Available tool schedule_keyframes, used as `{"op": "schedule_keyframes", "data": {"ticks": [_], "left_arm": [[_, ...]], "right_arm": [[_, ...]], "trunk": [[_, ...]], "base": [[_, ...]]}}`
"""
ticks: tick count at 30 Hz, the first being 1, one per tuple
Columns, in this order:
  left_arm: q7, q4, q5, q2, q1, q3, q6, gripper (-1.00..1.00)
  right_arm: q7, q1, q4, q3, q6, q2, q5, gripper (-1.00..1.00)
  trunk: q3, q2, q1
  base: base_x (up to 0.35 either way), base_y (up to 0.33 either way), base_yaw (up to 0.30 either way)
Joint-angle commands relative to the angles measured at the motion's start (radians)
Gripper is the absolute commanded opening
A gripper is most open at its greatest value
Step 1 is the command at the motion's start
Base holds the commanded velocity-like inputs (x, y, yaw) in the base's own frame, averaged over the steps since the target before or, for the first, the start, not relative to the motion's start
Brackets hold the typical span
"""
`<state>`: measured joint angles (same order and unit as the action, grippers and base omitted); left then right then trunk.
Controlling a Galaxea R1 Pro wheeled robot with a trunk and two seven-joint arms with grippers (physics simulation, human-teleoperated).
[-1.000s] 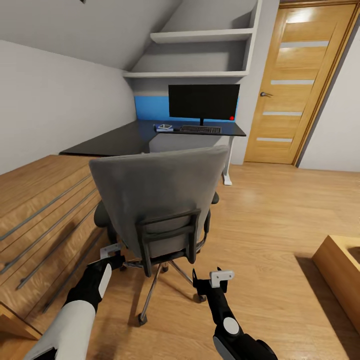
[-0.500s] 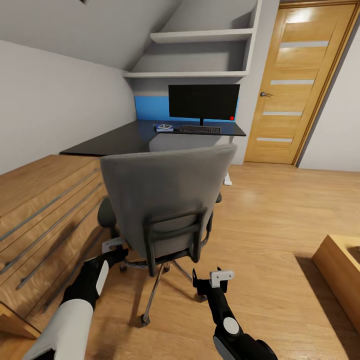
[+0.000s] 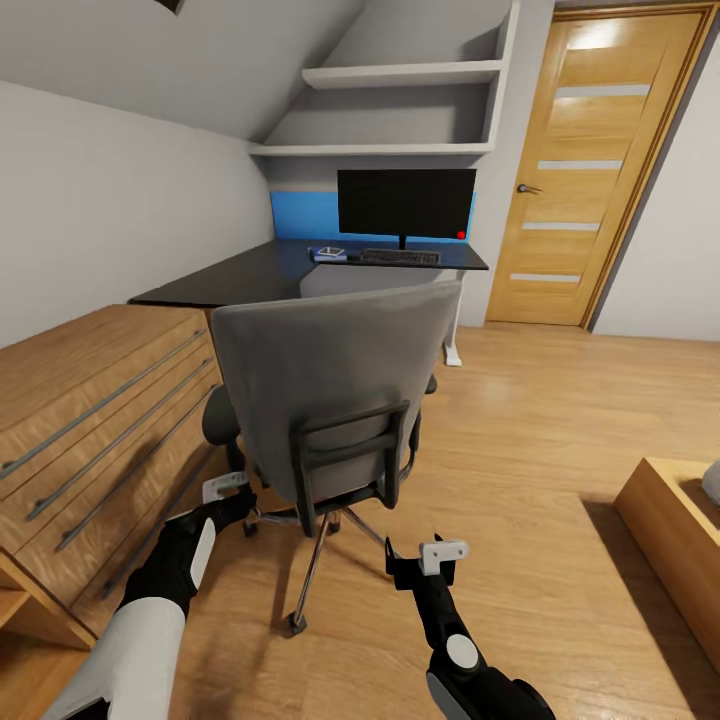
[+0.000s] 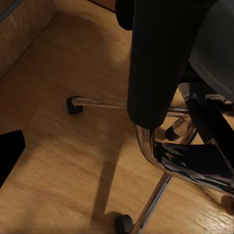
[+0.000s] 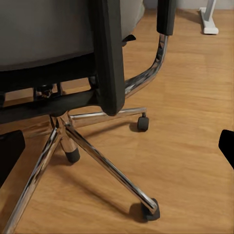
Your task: In the bedroom, organize the workspace by keeping the computer under the desk, ensuring the monitor is on the desk, placing the keyboard on the desk next to the monitor, placing the mouse on the desk next to the keyboard, moving the folder from the swivel chair onto the desk next to the mouse, stacking the notebook on top of the folder with the pen on top of the notebook, and positioning the swivel chair next to the desk.
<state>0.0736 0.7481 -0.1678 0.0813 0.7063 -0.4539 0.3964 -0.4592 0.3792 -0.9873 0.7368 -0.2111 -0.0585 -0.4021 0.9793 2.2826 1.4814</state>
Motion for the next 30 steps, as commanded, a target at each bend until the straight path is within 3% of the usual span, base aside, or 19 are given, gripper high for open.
{"op": "schedule_keyframes", "data": {"ticks": [1, 10, 15, 20, 23, 30], "left_arm": [[0.008, 0.002, -0.010, 0.002, 0.001, -0.006, 0.005, 1.00], [0.006, 0.009, -0.009, -0.003, 0.001, -0.011, 0.005, 1.00], [0.004, 0.045, -0.008, -0.037, 0.001, -0.018, 0.005, 1.00], [0.003, 0.060, -0.008, -0.061, 0.001, -0.073, 0.005, 1.00], [0.003, 0.066, -0.009, -0.069, 0.001, -0.125, 0.006, 1.00], [0.003, 0.068, -0.010, -0.085, 0.001, -0.163, 0.007, 1.00]], "right_arm": [[-0.006, 0.001, -0.001, 0.006, -0.007, -0.001, -0.011, 1.00], [-0.006, 0.001, -0.001, 0.006, -0.007, -0.001, -0.011, 1.00], [-0.006, 0.002, -0.001, 0.006, -0.007, -0.001, -0.011, 1.00], [-0.006, 0.001, -0.001, 0.005, -0.007, -0.001, -0.011, 1.00], [-0.006, 0.001, -0.001, 0.005, -0.007, -0.001, -0.011, 1.00], [-0.006, 0.001, -0.001, 0.005, -0.007, -0.001, -0.011, 1.00]], "trunk": [[0.001, 0.000, 0.000], [0.001, 0.000, 0.000], [0.001, 0.000, 0.000], [0.001, 0.000, 0.000], [0.001, 0.000, 0.000], [0.001, 0.000, 0.000]], "base": [[-0.010, 0.000, 0.000], [-0.003, 0.000, 0.000], [0.000, 0.000, 0.000], [0.000, 0.000, 0.000], [0.000, 0.000, 0.000], [0.000, 0.000, 0.000]]}}
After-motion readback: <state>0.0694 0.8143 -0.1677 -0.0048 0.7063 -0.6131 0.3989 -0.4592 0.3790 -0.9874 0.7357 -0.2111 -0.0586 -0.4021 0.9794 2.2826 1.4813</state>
